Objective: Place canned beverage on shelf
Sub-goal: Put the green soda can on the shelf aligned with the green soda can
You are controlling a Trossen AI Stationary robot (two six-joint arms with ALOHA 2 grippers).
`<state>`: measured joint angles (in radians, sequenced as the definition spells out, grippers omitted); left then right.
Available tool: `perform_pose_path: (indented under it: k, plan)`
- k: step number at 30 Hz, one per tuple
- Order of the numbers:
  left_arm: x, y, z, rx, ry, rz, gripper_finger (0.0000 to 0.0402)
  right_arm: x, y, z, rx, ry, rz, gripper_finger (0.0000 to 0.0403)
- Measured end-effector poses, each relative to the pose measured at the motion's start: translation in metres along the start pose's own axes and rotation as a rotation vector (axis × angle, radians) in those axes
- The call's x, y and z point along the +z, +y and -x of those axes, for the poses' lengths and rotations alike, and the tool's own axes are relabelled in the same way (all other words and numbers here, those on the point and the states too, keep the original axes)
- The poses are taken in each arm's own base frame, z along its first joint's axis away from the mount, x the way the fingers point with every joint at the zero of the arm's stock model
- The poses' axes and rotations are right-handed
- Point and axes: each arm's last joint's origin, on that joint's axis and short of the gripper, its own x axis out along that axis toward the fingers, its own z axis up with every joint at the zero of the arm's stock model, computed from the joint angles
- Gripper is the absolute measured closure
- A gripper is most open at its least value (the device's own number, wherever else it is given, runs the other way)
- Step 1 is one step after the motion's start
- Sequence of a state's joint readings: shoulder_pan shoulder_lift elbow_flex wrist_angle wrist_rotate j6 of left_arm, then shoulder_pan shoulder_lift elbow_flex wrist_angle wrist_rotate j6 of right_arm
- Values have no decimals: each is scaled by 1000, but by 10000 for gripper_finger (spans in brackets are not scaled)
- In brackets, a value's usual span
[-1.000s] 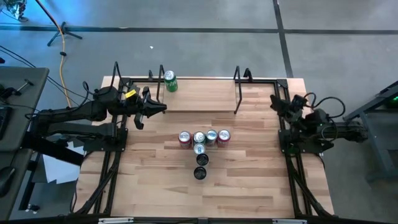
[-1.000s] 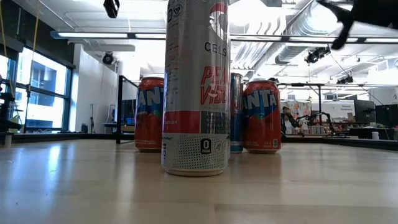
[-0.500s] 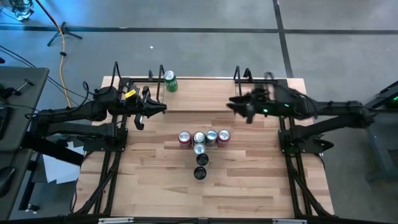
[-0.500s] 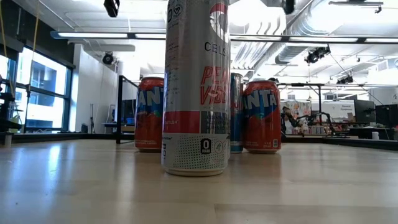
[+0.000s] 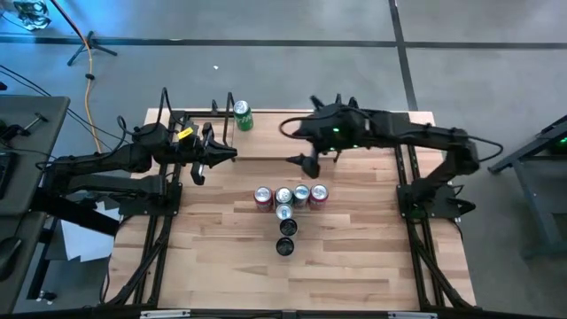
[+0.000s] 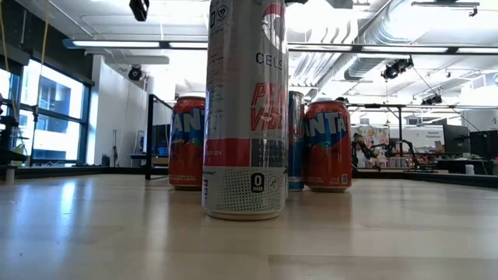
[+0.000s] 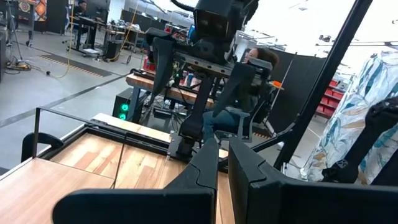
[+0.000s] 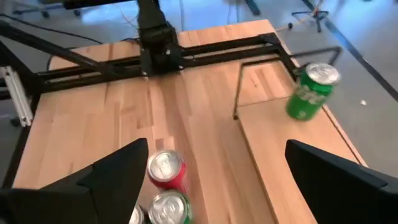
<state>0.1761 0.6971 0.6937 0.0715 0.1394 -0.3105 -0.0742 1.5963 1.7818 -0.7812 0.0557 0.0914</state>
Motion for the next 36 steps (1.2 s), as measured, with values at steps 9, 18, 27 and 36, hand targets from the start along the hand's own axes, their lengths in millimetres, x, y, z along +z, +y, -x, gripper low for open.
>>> perform_pose_path:
  k: [9, 18, 27, 36]
  plan:
    - [0, 0, 1, -1, -2, 0, 402, -21, 6, -59, 154, 323, 274, 36]
    - [0, 0, 0, -1, -2, 0, 402, -60, 17, -116, 348, 524, 537, 36]
    - [0, 0, 0, -1, -2, 0, 402, -82, 27, -153, 421, 578, 690, 36]
    - [0, 0, 0, 10, -6, 0, 402, -87, 29, -165, 444, 559, 768, 36]
